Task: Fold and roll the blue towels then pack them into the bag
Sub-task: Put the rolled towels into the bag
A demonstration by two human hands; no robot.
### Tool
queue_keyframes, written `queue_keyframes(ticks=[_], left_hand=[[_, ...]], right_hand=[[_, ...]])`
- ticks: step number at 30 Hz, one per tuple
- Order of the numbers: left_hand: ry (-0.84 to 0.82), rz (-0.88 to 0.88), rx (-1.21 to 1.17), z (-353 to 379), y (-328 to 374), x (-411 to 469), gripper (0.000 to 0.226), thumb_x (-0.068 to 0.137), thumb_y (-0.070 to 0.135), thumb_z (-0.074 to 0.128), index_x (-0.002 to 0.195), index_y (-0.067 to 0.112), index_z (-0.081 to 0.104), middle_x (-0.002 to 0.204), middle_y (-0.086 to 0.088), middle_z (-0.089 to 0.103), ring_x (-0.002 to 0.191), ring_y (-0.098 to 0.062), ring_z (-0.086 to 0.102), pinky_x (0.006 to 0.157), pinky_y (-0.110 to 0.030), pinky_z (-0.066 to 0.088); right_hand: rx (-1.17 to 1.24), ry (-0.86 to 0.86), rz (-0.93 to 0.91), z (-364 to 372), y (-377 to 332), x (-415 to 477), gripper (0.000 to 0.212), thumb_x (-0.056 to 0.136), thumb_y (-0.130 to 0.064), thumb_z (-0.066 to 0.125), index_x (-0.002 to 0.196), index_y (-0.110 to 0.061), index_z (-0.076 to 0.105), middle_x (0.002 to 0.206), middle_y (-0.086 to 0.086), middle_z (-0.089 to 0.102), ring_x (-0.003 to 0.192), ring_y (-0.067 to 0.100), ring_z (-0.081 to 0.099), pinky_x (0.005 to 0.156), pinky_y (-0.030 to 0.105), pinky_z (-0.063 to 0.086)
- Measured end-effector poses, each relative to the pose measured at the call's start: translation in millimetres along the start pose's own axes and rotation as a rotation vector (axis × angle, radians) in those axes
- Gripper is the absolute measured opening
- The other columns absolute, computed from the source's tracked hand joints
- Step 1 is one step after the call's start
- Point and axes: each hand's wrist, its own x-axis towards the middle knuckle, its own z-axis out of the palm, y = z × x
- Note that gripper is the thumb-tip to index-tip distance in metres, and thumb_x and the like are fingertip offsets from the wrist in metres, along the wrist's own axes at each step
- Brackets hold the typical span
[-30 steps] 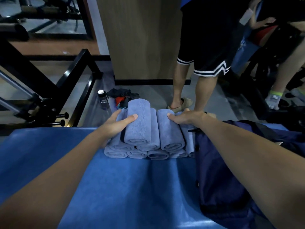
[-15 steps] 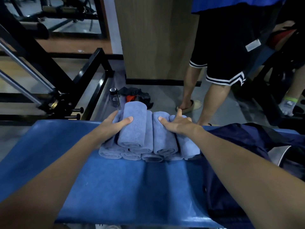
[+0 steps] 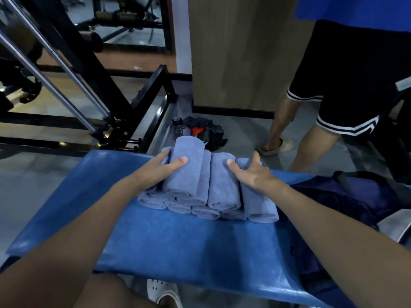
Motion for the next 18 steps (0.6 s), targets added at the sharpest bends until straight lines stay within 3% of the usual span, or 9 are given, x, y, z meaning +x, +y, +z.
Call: queue_keyframes(ticks=[6, 14, 18], left_hand=[[0.042, 0.047, 0.075, 3.9, -10.7, 3.1, 0.068, 0.063, 0.089, 0.063, 0.124, 0.075, 0.036, 0.148, 0.01, 0.04, 0.129, -0.019, 0.052, 0.105, -0.049, 0.046], [0.026, 0.117, 0.131, -9.3, -26.1, 6.3, 0.07, 0.07, 0.088, 0.057, 0.133, 0.072, 0.032, 0.151, 0.011, 0.04, 0.139, -0.019, 0.041, 0.11, -0.053, 0.039], [0.036, 0.139, 0.135, -21.1, -30.9, 3.9, 0.071, 0.074, 0.085, 0.057, 0.137, 0.07, 0.029, 0.151, 0.01, 0.04, 0.136, -0.018, 0.046, 0.11, -0.051, 0.041]], right_hand=[[0.12, 0.045, -0.096, 14.2, 29.6, -19.1, 0.102, 0.076, -0.08, 0.049, 0.151, -0.042, -0.009, 0.162, 0.005, -0.011, 0.147, 0.034, 0.019, 0.113, 0.043, 0.027], [0.089, 0.07, -0.035, 30.9, 10.4, -12.7, 0.104, 0.074, -0.085, 0.042, 0.151, -0.041, -0.012, 0.159, 0.008, 0.0, 0.138, 0.039, 0.031, 0.108, 0.045, 0.032], [0.055, 0.068, -0.033, 38.7, -3.5, -12.1, 0.103, 0.077, -0.084, 0.039, 0.152, -0.037, -0.014, 0.159, 0.011, -0.001, 0.14, 0.036, 0.027, 0.109, 0.044, 0.031]])
